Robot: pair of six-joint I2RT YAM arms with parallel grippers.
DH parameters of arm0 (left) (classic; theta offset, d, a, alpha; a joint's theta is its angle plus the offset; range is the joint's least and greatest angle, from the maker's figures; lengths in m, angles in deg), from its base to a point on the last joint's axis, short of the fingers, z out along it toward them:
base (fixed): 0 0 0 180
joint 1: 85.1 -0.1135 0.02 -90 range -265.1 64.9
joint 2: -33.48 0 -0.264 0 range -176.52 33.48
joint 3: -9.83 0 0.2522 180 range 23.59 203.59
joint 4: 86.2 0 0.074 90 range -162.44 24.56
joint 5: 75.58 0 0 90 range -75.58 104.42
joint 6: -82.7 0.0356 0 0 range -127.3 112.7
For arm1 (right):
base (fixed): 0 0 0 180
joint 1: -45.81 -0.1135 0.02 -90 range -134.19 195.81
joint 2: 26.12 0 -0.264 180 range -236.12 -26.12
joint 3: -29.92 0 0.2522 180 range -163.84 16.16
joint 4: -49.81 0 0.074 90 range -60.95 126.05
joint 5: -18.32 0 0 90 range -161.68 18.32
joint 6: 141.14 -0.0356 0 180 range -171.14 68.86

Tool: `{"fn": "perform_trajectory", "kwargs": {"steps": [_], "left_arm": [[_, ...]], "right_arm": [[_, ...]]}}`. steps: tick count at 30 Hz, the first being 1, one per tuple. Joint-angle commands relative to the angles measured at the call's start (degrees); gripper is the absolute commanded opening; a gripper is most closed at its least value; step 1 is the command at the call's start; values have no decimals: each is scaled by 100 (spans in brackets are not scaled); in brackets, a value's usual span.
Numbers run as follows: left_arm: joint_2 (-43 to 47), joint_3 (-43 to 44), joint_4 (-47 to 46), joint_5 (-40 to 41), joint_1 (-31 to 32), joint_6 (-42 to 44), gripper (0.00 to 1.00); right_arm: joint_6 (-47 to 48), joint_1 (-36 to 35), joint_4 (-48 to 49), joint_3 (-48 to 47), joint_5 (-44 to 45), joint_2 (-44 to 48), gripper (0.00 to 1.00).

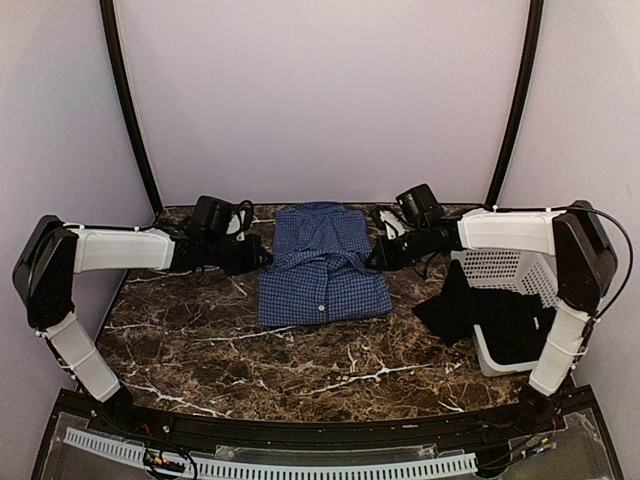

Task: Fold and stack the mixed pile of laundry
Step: Fold the rectangle-folded shirt at the center of the board.

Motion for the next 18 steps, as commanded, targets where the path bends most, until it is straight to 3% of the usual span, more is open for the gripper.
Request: {"fn": "perform_trajectory", "kwargs": {"steps": [1, 8, 18], "left_arm": [[-627, 527, -345, -180, -352, 293, 0], [-1596, 1175, -559, -236, -632, 300, 0], [-2059, 1735, -602, -313, -836, 308, 0]], "right_arm": [[326, 249, 372, -695, -61, -771, 0], [410, 519, 432, -1536, -18, -1457, 0], [412, 643, 438, -2155, -165, -2128, 0]]}}
